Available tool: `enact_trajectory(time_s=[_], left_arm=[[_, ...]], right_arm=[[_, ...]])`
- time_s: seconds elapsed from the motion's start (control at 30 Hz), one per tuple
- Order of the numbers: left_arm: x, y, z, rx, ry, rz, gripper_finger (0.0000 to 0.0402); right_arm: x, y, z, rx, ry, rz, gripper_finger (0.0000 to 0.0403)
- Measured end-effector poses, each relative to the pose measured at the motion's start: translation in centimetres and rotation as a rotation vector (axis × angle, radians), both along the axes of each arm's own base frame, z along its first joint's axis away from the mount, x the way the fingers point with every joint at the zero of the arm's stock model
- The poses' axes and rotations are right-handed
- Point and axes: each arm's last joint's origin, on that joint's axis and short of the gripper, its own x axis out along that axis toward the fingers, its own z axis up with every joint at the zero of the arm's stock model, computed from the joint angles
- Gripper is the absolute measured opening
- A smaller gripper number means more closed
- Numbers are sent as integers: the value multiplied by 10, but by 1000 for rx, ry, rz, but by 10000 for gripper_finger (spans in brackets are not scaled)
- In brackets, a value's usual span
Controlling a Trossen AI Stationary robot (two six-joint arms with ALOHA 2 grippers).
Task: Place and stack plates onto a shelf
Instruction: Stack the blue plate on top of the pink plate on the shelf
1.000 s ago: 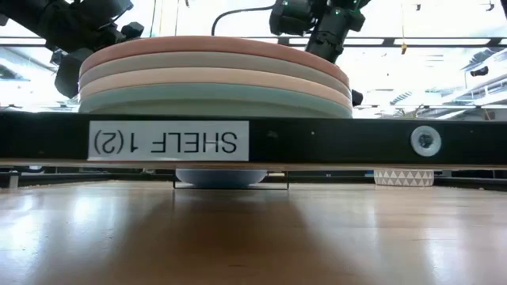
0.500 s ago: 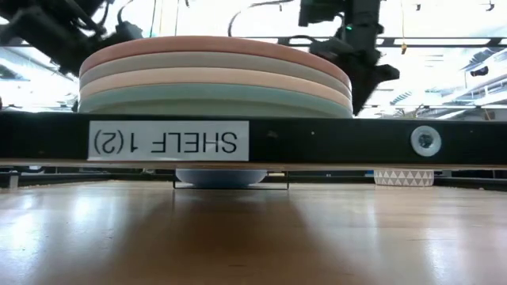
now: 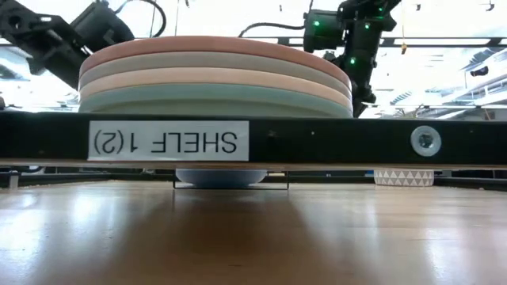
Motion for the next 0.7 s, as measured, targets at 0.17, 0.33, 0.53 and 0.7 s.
enact_trajectory(time_s=[0.17, 0.33, 0.53, 0.7], left_arm=[[-5, 13, -6, 61, 31, -71, 116], [-4, 23, -10, 73, 57, -86, 116], [6, 29, -16, 150, 95, -175, 116], [11, 31, -25, 234, 185, -246, 116]], right_arm=[[-9, -7, 1, -81, -130, 43, 7], [-19, -5, -6, -193, -345, 112, 20], [-39, 1, -23, -295, -532, 136, 20], [-57, 6, -39, -319, -601, 123, 20]])
